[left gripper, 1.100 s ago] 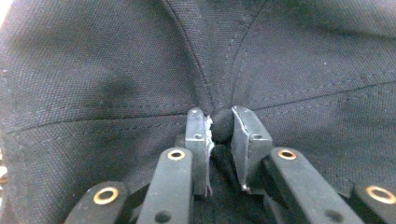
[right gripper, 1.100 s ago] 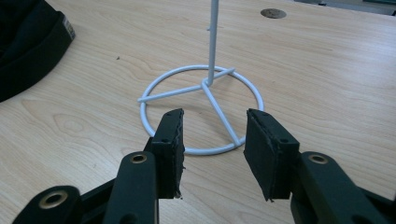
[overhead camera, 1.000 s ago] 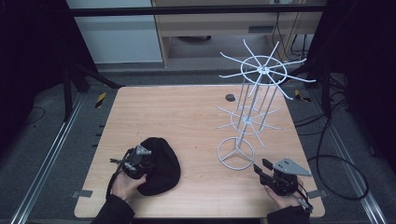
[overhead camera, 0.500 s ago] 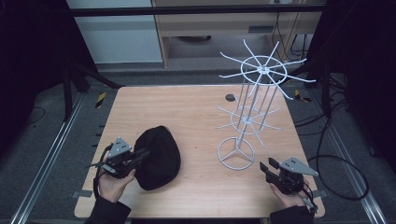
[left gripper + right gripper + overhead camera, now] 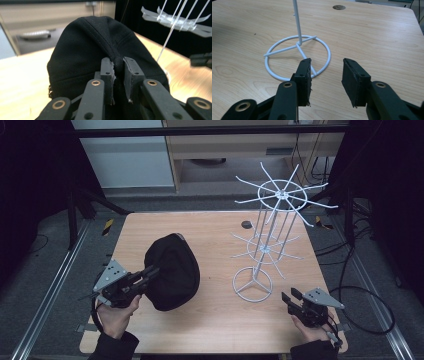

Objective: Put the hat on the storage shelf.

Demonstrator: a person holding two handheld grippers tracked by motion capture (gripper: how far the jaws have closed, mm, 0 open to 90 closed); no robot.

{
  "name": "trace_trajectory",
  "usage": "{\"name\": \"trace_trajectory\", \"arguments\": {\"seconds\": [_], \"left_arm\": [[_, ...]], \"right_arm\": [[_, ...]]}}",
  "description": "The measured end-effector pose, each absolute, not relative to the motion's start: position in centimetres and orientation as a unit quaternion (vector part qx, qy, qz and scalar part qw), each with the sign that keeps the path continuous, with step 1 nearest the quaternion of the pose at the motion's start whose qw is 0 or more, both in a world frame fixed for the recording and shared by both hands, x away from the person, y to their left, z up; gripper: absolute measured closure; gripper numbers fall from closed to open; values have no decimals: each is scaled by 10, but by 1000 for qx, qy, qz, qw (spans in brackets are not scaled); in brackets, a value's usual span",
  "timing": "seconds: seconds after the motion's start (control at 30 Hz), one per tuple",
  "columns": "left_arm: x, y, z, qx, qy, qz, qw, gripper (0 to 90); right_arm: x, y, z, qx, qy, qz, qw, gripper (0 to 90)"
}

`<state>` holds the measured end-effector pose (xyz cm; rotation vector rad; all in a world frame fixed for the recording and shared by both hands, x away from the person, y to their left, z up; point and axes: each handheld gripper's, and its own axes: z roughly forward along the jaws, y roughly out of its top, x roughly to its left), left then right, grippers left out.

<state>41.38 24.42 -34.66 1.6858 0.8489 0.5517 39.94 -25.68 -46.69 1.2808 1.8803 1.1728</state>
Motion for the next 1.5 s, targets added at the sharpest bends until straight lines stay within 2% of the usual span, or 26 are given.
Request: {"name": "trace_trajectory", "arguments": {"seconds": [0.27, 0.53, 0.87, 1.37, 1.5], "left_arm": [[414, 233, -316, 673, 330, 243, 616, 784], [410, 218, -268, 627, 283, 243, 683, 784], [405, 189, -227, 615, 240, 247, 709, 786], [406, 174, -190, 578, 215, 250, 747, 787], [409, 167, -185, 580, 212, 249, 746, 787]], "right_arm": [[400, -259, -468, 481, 703, 437, 290, 593], [401, -259, -469, 481, 704, 434, 291, 593], [401, -259, -470, 481, 705, 433, 291, 593], [402, -259, -470, 481, 706, 432, 289, 593], [402, -259, -470, 481, 706, 432, 289, 593]]}}
